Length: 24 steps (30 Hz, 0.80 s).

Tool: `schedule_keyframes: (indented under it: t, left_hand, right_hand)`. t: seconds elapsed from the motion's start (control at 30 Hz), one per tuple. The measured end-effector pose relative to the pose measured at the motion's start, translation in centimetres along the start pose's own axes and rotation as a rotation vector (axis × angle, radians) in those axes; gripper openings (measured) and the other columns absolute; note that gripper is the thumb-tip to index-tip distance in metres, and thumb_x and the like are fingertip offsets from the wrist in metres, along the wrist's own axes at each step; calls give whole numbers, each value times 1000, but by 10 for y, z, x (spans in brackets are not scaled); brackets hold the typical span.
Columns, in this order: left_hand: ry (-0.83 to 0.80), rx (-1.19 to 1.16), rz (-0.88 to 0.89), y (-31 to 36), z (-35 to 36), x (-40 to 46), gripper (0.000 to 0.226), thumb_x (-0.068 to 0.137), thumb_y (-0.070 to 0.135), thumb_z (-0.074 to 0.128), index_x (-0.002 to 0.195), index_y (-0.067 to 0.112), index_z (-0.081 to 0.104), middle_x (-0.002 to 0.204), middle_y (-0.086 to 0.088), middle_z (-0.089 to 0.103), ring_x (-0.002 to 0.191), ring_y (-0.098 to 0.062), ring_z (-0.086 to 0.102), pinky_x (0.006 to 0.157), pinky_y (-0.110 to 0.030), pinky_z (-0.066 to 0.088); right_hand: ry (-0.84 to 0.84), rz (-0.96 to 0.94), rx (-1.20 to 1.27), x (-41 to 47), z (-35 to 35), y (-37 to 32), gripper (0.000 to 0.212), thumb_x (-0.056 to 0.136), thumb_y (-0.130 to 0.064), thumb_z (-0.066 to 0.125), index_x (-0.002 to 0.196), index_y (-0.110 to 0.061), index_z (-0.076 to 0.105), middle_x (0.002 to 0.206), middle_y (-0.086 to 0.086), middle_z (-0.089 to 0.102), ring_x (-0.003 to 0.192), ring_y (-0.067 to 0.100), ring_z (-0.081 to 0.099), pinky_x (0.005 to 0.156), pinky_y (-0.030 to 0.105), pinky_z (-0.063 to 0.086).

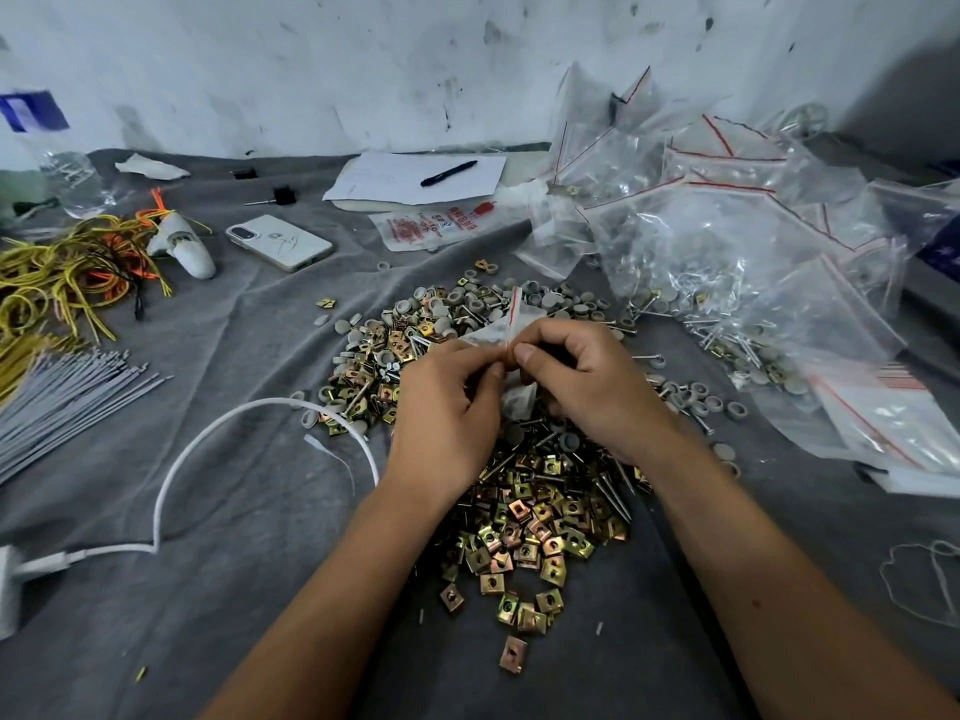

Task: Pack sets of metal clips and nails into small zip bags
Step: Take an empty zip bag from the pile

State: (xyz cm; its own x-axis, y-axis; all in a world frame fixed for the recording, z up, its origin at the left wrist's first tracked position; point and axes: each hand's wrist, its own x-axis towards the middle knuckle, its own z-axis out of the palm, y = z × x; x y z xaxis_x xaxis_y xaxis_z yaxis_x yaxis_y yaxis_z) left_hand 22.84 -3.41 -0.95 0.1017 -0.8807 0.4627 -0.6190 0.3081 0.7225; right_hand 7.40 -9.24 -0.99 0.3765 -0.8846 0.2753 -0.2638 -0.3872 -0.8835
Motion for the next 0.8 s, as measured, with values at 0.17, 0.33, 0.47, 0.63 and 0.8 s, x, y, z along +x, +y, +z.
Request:
schedule_keyframes:
  t: [0.17,0.33,0.47,0.63,0.8]
  left_hand:
    - [100,81,91,3,-1,-2,18,92,5,71,104,13,82,89,1,76,77,-6,67,72,-17,52]
    - [140,-29,-31,3,3,-4,12,87,4,73,95,12,78,74,7,73,67,-6,70,63,-35,59]
    - [181,-149,-135,2,4,-2,16,83,7,82,95,13,73,78,8,73,70,-4,71,66,-25,61]
    - [191,-176,-115,1,9,-2,14,85,6,80,93,12,70,78,8,72,70,-6,70,64,-20,58]
    - [143,-465,-276,-5,10,0,17,87,-4,77,91,10,69,75,-4,74,68,-20,72,61,-28,57]
  right_hand:
    - [14,20,90,-1,1,-1,29,95,-46,67,84,-19,72,59,-7,57,50,7,49,46,26,39]
    - [75,-8,-65,0,5,-1,32,93,-41,72,69,-21,67,53,-9,58,45,2,49,45,19,37]
    - [58,38,-46,2,3,3,33,98,-34,66,69,-19,67,57,-2,60,46,2,49,49,24,39]
    - [46,34,-57,2,3,3,32,98,-42,64,75,-19,66,60,-3,60,49,2,52,49,25,41]
    - [-9,42,93,0,0,3,30,102,-30,62,75,-17,62,54,-6,48,44,7,42,42,24,35]
